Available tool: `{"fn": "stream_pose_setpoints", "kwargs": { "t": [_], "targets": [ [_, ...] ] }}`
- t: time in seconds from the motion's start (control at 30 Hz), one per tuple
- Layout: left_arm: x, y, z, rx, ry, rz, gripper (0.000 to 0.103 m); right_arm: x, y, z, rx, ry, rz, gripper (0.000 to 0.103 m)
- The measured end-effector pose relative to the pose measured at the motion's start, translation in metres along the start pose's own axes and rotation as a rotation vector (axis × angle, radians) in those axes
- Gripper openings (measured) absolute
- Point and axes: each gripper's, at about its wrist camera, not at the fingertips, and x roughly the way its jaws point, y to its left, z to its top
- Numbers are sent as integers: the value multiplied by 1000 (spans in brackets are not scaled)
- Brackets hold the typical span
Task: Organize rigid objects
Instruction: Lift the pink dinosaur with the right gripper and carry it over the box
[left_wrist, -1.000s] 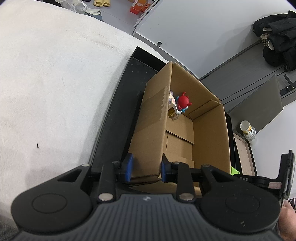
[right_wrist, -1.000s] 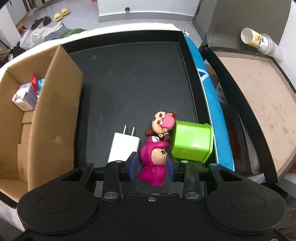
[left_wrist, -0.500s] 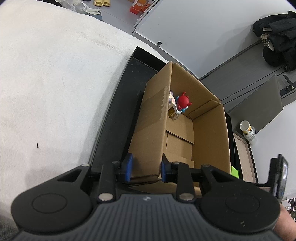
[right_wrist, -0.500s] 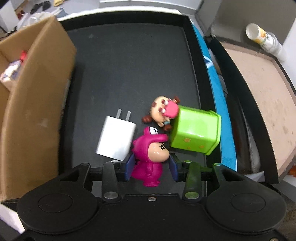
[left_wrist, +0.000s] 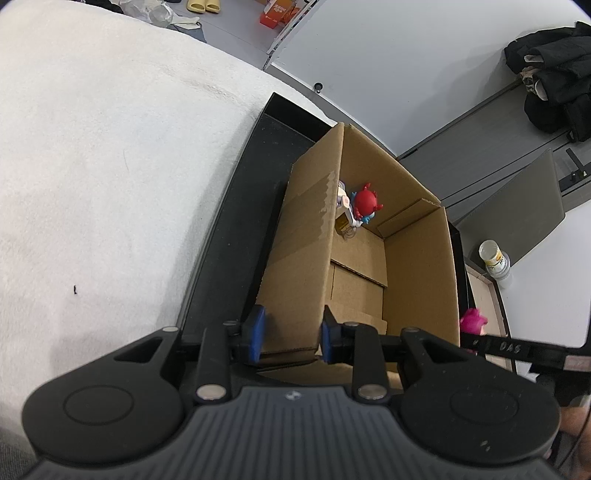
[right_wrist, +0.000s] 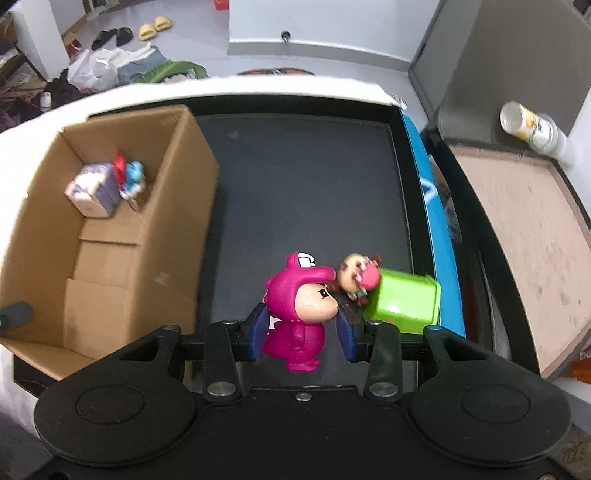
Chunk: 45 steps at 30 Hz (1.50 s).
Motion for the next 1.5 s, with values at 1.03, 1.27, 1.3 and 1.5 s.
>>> {"fn": "stream_pose_setpoints", "kwargs": {
  "t": [1.03,1.27,1.3,1.5],
  "targets": [
    [0,0,0,-2,1,-1,28,-46,69,56,-93,-166,105,40],
    [1,0,0,-2,2,-2,28,-44,81,58,-106,-169,122,40],
    [1,0,0,-2,2,-2,28,-43,83,58,-106,-169,124,40],
    [1,0,0,-3,2,-2,28,-35,91,61,-97,-166,134,40]
  ]
}}
